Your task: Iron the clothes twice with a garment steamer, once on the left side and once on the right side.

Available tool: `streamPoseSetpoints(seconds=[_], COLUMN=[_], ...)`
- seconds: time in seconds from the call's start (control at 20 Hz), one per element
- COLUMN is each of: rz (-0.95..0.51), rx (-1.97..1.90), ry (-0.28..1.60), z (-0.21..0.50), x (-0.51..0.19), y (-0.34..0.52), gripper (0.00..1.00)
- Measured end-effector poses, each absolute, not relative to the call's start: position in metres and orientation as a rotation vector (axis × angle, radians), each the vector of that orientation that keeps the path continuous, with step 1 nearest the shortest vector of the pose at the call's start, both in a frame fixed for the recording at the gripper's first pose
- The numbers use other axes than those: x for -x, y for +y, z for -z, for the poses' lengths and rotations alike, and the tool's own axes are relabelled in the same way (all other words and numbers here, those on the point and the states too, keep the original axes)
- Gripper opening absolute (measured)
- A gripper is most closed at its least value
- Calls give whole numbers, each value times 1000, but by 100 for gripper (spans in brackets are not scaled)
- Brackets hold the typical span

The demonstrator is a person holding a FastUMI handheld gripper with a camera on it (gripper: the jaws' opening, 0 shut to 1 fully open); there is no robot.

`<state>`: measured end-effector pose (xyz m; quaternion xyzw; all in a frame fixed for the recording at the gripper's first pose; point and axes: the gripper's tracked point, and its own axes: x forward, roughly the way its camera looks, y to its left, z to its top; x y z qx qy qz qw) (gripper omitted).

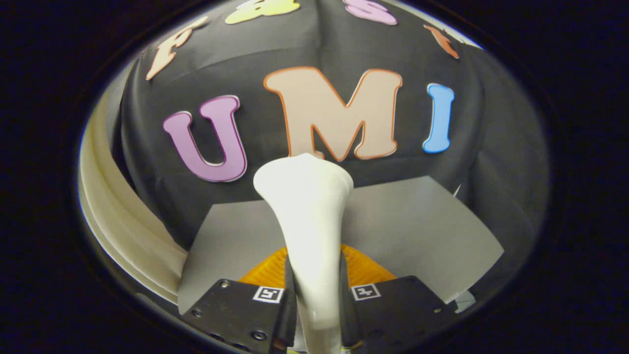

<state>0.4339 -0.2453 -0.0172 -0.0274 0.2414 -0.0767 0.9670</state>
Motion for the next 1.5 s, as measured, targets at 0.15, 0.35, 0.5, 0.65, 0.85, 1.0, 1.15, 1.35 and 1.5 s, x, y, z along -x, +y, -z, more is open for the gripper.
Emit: streamPoseSetpoints(seconds=[0.15,0.35,0.5,0.65,0.85,1.0,1.15,1.35,1.5], rz=[175,203,207,194,152,101,39,-32,-71], rx=[96,97,131,92,85,72,38,21,40], ry=[438,359,322,255,191,168,157,172,194], z=[-8,-39,-54,-71,-88,-89,-84,-59,-34], x=[-404,-352,-304,-261,-216,-192,-175,-163,-164], y=[-235,-210,-178,-134,-63,-5,45,100,129], gripper=[36,35,35,35,34,34,34,34,34])
